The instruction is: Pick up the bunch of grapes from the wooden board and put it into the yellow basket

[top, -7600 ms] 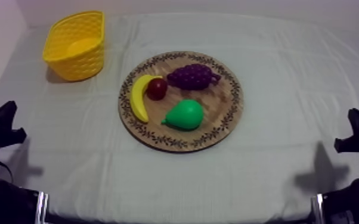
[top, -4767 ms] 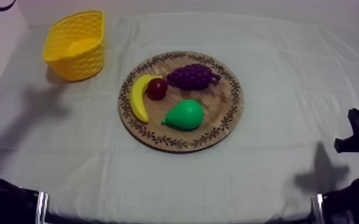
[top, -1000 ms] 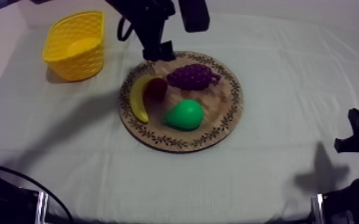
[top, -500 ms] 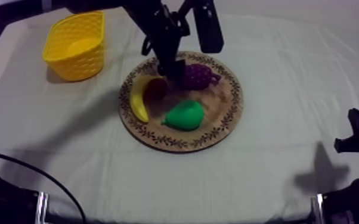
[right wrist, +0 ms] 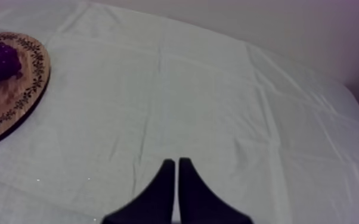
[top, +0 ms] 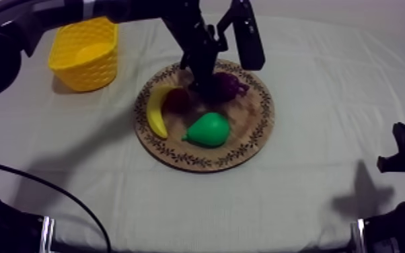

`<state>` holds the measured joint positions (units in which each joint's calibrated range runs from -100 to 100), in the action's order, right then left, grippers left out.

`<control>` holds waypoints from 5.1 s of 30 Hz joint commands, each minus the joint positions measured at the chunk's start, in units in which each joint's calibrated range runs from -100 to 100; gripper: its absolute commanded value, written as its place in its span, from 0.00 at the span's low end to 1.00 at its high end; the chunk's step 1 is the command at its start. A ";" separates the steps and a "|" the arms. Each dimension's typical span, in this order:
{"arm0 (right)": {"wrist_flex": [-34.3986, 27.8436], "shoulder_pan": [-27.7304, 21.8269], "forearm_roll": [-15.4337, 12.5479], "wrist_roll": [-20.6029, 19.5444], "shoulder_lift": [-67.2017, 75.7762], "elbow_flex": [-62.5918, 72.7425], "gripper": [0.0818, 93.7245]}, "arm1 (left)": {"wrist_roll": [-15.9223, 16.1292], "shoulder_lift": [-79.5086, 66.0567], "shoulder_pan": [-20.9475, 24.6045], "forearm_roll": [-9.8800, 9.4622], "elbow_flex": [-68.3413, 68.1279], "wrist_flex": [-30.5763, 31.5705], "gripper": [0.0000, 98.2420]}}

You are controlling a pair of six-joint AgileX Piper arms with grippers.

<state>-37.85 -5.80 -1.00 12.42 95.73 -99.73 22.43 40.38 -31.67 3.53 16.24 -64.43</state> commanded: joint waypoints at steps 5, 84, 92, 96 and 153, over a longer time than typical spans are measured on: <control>0.02 -0.02 0.00 0.01 0.02 -0.04 0.00 | 0.22 2.20 0.44 0.48 1.59 -0.67 0.98; 0.02 -0.02 0.00 0.01 0.02 -0.04 0.00 | -1.86 14.73 1.44 2.11 14.74 -7.26 0.50; 0.02 -0.02 0.00 0.01 0.02 -0.04 0.00 | -2.61 10.03 1.28 1.71 9.53 -3.47 0.49; 0.02 -0.02 0.00 0.01 0.02 -0.04 0.00 | -3.67 6.55 1.19 1.42 6.26 -1.26 0.48; 0.02 -0.02 0.00 0.01 0.02 -0.04 0.00 | -25.19 -61.41 17.78 0.16 -47.67 1.32 0.49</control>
<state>-37.82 -5.80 -1.00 12.43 95.73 -99.73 -2.85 -20.52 -16.39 3.63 -31.04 -63.04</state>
